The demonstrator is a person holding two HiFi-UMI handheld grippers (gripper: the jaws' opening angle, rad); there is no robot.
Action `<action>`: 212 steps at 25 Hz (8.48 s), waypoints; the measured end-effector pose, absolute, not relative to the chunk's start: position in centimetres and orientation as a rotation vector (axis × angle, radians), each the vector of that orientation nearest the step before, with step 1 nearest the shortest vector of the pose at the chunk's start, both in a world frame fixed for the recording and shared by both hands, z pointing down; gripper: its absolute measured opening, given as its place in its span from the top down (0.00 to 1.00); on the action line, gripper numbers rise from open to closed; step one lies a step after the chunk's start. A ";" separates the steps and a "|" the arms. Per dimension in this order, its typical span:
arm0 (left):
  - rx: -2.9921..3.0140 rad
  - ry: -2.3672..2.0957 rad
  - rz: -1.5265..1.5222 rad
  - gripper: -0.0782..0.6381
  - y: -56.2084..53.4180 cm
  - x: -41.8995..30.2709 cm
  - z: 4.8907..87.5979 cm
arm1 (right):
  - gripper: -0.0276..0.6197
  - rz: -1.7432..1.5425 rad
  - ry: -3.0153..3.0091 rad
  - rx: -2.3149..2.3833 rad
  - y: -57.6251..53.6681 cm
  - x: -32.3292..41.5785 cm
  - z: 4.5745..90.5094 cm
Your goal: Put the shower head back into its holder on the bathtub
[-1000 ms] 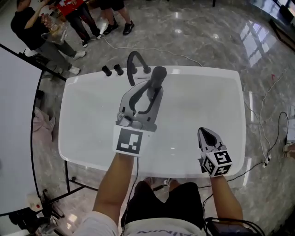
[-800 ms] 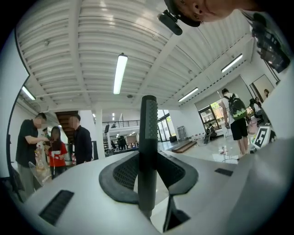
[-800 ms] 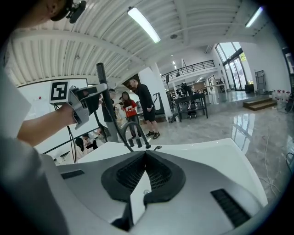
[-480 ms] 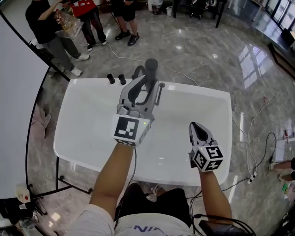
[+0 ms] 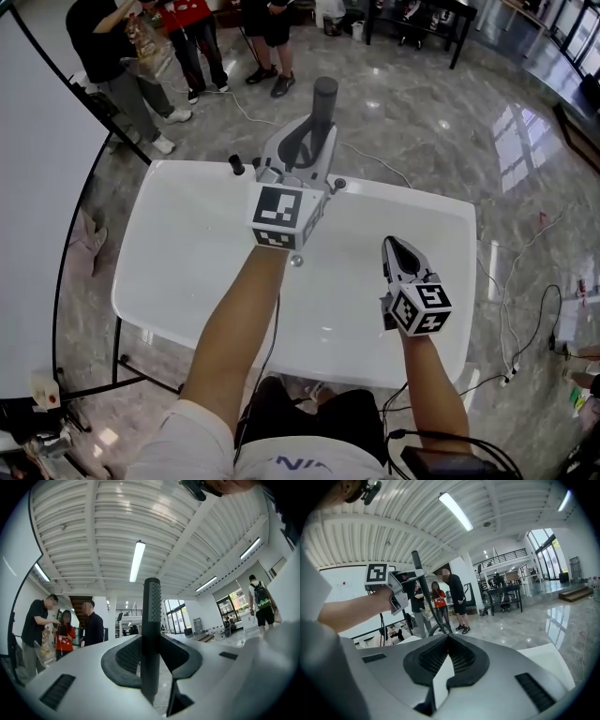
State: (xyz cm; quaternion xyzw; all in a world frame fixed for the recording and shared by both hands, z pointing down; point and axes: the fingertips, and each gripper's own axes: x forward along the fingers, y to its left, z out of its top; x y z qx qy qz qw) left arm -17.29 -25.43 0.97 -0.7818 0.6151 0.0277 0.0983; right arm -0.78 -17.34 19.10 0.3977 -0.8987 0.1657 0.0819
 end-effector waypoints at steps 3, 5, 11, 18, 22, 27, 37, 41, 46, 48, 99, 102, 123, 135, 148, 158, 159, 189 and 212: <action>-2.320 1.829 0.109 0.71 -27.3 -17.6 1.2 | 0.94 0.498 -2.679 1.189 -18.3 -1.3 19.5; -2.323 1.845 0.135 0.71 -28.6 -17.8 1.5 | 0.94 0.496 -2.675 1.187 -19.1 -1.6 19.8; -2.363 1.899 0.188 0.71 -31.2 -18.0 5.2 | 0.94 0.483 -2.654 1.187 -21.6 -2.2 21.3; -2.400 1.971 0.175 0.71 -32.1 -17.3 12.0 | 0.94 0.530 -2.640 1.187 -22.3 -1.4 23.8; -2.359 2.073 0.201 0.71 -32.6 -18.1 15.4 | 0.94 0.556 -2.619 1.183 -22.8 -1.1 26.4; -2.302 2.108 0.229 0.71 -33.5 -19.6 16.3 | 0.94 0.602 -2.604 1.178 -22.5 -1.2 28.9; -2.319 2.067 0.225 0.71 -37.0 -18.9 17.2 | 0.94 0.627 -2.578 1.182 -23.1 -0.6 31.4; -2.343 2.077 0.194 0.71 -37.9 -18.6 19.7 | 0.94 0.633 -2.574 1.188 -23.7 -0.4 32.4; -2.372 2.097 0.179 0.71 -39.0 -18.4 23.5 | 0.94 0.641 -2.576 1.179 -24.3 -0.5 34.2; -2.380 2.111 0.178 0.71 -39.3 -18.3 25.1 | 0.94 0.640 -2.577 1.167 -24.4 -0.4 35.2; -2.530 2.011 -0.175 0.71 -46.6 -15.6 46.6 | 0.94 0.739 -2.555 1.092 -20.0 1.3 50.9; -2.544 2.018 -0.199 0.71 -46.5 -15.7 47.4 | 0.94 0.743 -2.549 1.089 -19.8 1.3 51.2; -2.544 1.996 -0.334 0.71 -45.9 -15.7 47.5 | 0.94 0.762 -2.522 1.158 -18.9 2.9 51.3; -2.512 1.981 -0.232 0.71 -38.4 -12.0 40.2 | 0.94 0.780 -2.528 1.193 -15.7 4.7 47.4; -2.621 1.874 -0.087 0.78 -25.4 -9.3 28.3 | 0.94 0.891 -2.537 1.224 -10.7 7.3 40.9; -2.606 1.914 -0.121 0.87 -14.4 -10.2 20.8 | 0.94 0.872 -2.618 1.175 -5.4 7.7 32.8; -2.601 1.922 -0.133 0.87 -13.1 -10.5 20.2 | 0.94 0.865 -2.622 1.165 -4.7 7.5 32.0; -2.624 1.848 -0.022 0.87 21.5 -20.0 3.2 | 0.94 0.442 -2.728 1.196 19.4 -2.2 10.7; -2.580 1.890 0.000 0.87 37.7 -17.2 -4.8 | 0.94 0.167 -2.918 1.094 32.1 -2.2 -3.8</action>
